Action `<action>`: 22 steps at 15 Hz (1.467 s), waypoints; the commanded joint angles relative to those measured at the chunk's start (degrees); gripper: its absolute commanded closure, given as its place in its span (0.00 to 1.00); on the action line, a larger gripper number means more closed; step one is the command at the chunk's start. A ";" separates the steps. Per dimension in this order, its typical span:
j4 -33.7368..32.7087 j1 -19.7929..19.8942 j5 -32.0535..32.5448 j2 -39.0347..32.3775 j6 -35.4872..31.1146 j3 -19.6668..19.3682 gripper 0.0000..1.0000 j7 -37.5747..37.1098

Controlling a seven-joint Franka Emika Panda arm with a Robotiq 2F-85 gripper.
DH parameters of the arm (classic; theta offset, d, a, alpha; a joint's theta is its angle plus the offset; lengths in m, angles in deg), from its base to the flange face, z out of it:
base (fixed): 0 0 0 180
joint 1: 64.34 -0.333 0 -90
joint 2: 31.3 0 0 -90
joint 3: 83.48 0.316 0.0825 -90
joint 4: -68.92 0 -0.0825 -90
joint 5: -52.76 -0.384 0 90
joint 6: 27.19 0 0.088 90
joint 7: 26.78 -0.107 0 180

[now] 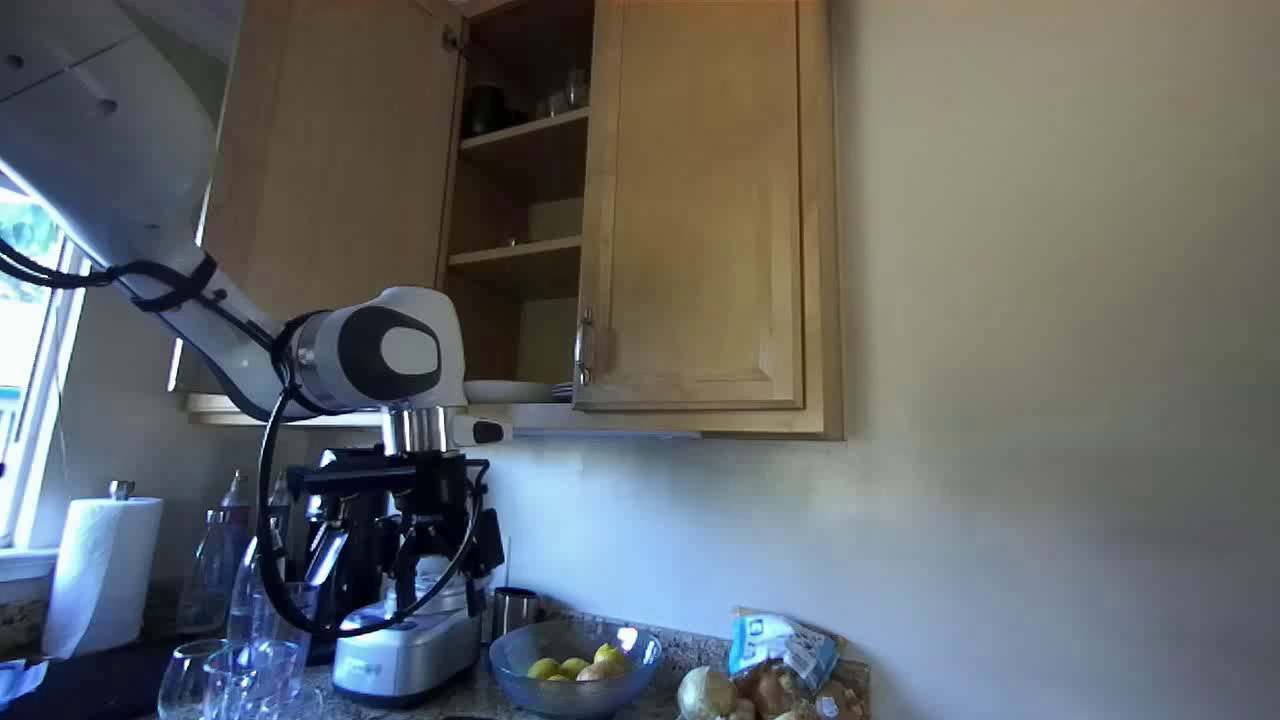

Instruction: Open the top drawer door on the right

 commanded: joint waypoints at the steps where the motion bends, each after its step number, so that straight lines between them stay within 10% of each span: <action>1: -0.11 -0.35 0.15 -0.02 0.17 -0.31 0.00 -0.13; 22: -15.57 0.86 0.27 -1.43 -15.31 -0.53 0.00 -2.62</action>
